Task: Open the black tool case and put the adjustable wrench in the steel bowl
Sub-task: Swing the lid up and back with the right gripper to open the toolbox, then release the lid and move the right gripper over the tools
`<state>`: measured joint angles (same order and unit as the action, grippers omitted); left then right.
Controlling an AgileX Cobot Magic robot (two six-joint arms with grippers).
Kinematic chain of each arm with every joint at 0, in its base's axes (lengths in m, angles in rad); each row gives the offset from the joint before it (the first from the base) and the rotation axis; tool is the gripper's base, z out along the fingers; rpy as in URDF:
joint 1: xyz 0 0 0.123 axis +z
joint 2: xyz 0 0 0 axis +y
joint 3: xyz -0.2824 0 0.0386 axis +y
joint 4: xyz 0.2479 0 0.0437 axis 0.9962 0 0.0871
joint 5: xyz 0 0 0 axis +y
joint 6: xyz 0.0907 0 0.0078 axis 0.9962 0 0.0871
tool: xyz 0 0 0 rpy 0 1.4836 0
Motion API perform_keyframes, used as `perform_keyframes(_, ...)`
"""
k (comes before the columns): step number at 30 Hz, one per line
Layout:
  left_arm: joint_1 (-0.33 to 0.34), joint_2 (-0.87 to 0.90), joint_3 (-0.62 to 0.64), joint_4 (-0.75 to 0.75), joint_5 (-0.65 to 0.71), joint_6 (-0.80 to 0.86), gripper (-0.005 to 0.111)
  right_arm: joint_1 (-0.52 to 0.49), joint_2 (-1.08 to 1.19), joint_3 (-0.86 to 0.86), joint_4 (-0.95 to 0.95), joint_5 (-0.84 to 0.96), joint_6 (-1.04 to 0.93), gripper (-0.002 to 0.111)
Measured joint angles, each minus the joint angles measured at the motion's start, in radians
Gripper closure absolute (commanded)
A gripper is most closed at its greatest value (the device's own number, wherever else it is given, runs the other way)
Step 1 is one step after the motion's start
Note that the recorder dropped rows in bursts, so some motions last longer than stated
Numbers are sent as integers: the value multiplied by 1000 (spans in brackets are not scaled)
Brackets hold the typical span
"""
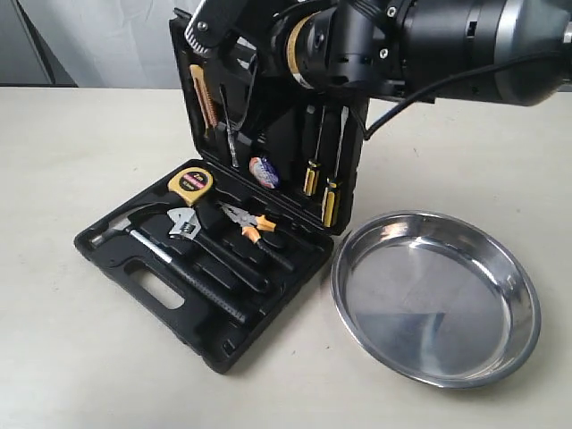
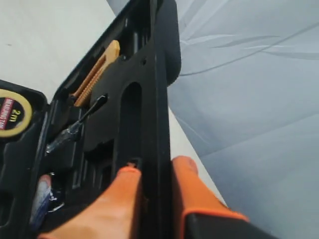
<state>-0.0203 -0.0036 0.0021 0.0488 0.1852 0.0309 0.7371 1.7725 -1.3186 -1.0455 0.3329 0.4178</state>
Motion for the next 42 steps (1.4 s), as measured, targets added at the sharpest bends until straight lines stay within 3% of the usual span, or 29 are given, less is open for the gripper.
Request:
perform_keyframes(5,0,0,0,0,0,0,106,-47,45,-15,-80,7,-2,57)
perform_keyframes(6,0,0,0,0,0,0,106,-53,60,-17,-118,17,-4,55)
perform_keyframes(9,0,0,0,0,0,0,106,-55,56,-17,-139,29,11,64)
perform_keyframes(12,0,0,0,0,0,0,106,-45,48,-15,-132,30,30,104)
perform_keyframes(13,0,0,0,0,0,0,106,-43,39,-15,-141,43,55,109)
perform_keyframes(21,0,0,0,0,0,0,106,-32,60,-69,-201,317,173,82)
perform_keyframes(25,0,0,0,0,0,0,106,-32,60,-102,-231,381,196,75)
perform_keyframes(38,0,0,0,0,0,0,106,-34,39,-136,-225,408,247,77)
perform_keyframes(40,0,0,0,0,0,0,106,-34,39,-136,-191,390,249,86)
perform_keyframes(42,0,0,0,0,0,0,106,-34,39,-136,-115,343,219,106)
